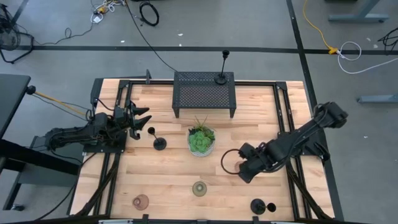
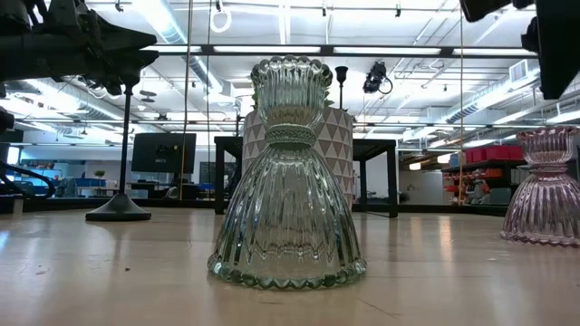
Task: Pick & Place candle stick holders
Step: Put the pink glass candle holder on the shelf aligned with the black candle holder
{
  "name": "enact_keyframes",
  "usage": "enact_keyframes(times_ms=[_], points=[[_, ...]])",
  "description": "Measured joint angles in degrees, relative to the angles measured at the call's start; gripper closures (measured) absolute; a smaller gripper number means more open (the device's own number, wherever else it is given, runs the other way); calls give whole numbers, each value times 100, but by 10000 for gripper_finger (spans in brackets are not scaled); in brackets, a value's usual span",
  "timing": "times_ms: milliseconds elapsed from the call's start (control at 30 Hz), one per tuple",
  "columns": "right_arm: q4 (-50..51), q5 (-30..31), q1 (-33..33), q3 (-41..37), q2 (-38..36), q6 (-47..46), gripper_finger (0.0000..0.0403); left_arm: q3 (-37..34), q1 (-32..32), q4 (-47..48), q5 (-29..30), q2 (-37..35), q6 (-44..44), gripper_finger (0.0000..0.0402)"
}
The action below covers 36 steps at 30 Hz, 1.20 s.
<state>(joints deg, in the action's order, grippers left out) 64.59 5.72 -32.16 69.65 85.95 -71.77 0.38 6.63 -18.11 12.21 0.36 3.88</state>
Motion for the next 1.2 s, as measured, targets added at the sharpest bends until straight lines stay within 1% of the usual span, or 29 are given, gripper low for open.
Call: enact_keyframes(times_ms=[500,700,1200], points=[[-30,-20,9,0,459,-129,110,2,0,2,0,0,0,211],[-94,132,9,0,571,-107,110,0,0,0,0,0,0,211],[-194,434,9,0,590,-85,110,1,0,0,0,0,0,211]])
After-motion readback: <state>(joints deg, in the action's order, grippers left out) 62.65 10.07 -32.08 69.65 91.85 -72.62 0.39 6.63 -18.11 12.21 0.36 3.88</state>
